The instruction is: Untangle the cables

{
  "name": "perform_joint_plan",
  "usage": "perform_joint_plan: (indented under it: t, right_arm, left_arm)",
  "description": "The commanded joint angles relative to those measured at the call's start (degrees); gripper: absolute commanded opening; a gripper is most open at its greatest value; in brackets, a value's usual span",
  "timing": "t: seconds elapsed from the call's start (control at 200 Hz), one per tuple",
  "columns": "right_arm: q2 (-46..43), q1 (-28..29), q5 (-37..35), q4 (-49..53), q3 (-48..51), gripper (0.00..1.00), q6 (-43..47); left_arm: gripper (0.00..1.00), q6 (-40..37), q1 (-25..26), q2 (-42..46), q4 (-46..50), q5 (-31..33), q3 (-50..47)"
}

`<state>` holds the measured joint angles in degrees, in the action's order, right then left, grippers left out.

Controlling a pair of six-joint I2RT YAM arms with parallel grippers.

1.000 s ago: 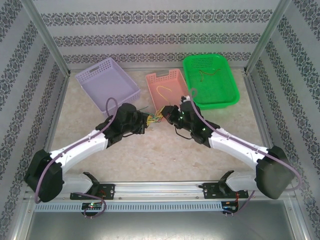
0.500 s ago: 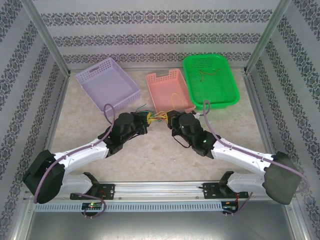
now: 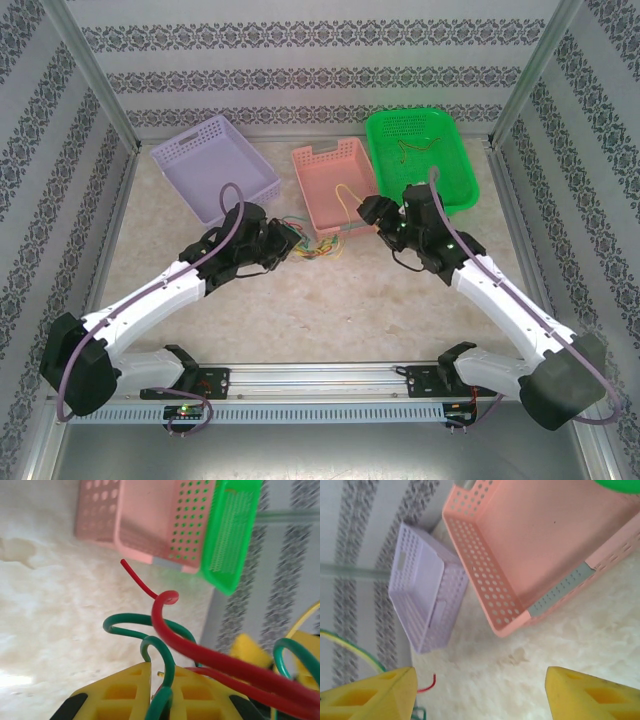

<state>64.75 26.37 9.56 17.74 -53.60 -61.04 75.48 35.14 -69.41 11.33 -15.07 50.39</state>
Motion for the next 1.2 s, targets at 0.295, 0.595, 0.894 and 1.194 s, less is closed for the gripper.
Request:
perform_joint_plan:
  t: [0.295,0.595,0.894,1.194]
  right_arm:
    - [0.1,11.8,-1.0,8.6,-2.6,0.69,7.0]
    - [-0.4,10.3,-0.3,11.1,2.1,0.67,-4.3]
    - [0.3,11.3,-0.1,-1.5,10.2,0.62,-28.8]
    - [4.0,12.7,-2.1,-8.8,10.2,0.4,-38.0]
  left_arm:
    - [0.0,-11.3,-0.2,-3.7,4.1,-1.3,2.4]
    - [0.0,-10.8,-0.2,-3.2,4.5,0.0,3.1]
    - [0.0,-9.4,-0.2,-2.7,1.9,0.0,2.1]
    - [0.0,-8.5,-0.2,-2.8,0.5,-0.4,1.2]
